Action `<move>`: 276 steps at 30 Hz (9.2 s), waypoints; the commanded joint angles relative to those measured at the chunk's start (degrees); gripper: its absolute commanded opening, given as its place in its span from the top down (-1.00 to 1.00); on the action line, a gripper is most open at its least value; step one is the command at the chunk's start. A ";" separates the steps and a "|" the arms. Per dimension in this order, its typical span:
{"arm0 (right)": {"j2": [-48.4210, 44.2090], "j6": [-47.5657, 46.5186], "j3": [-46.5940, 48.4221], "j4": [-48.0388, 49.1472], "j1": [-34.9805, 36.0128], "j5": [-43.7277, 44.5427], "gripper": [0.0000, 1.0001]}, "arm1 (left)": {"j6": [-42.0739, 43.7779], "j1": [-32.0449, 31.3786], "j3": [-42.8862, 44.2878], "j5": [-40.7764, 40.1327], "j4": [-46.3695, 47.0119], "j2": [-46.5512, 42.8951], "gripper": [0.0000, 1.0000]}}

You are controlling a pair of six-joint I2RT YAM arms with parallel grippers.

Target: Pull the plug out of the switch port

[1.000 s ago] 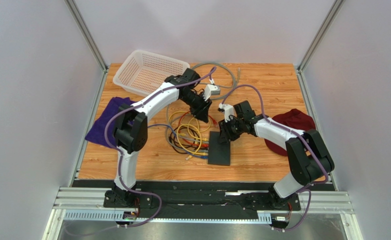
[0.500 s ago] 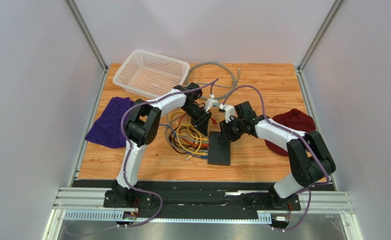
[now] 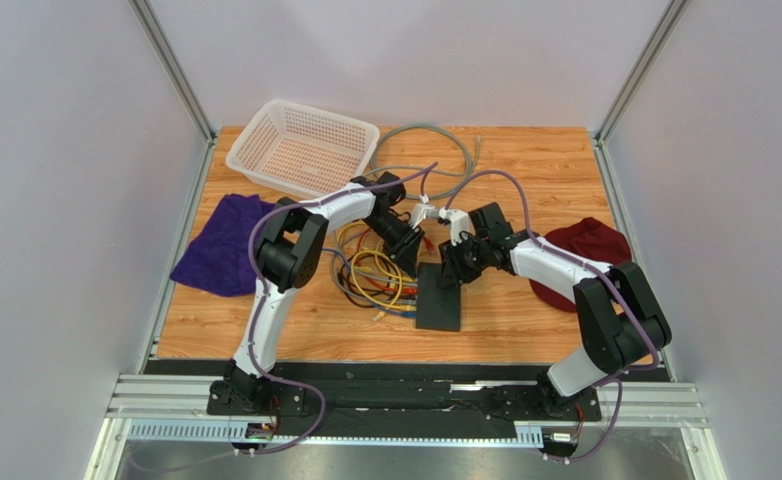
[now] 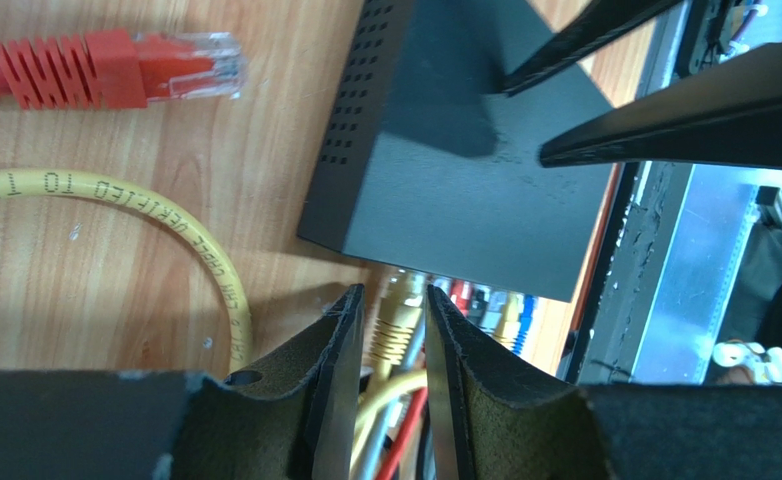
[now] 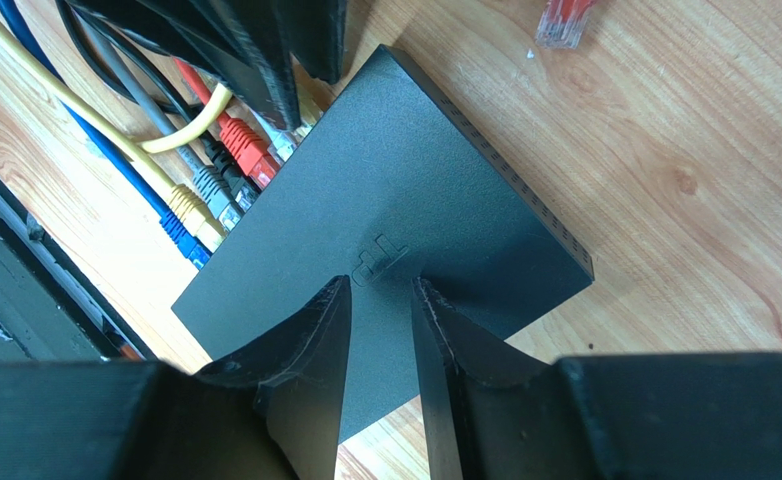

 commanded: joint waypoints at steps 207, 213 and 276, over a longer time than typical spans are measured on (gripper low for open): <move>1.38 -2.12 0.09 -1.55 -1.77 3.72 0.28 | -4.71 9.27 -19.06 -0.11 19.82 -39.36 0.07; 1.47 -2.03 -0.70 -1.46 -1.77 2.93 0.29 | -9.01 2.94 -16.26 2.17 22.46 -26.35 0.10; 0.15 -3.87 -1.23 -2.51 -1.77 3.45 0.29 | -0.06 -1.20 -11.06 5.60 8.93 -1.89 0.17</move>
